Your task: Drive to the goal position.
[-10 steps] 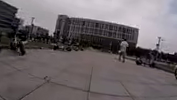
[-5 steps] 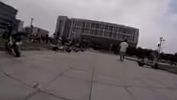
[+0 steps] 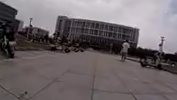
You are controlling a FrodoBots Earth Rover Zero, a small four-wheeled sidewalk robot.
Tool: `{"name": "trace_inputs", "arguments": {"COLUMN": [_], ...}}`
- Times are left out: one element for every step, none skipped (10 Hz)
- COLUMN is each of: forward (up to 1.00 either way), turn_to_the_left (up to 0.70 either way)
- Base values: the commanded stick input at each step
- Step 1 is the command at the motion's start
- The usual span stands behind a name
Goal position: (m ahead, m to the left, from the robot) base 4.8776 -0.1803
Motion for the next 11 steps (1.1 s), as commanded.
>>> {"name": "trace_inputs", "arguments": {"forward": [0.7, 0.7, 0.7, 0.7, 0.7, 0.7, 0.7, 0.7, 0.7, 0.7, 0.7], "turn_to_the_left": [0.0, 0.0, 0.0, 0.0, 0.0, 0.0, -0.14, -0.14, -0.14, -0.14, -0.14]}}
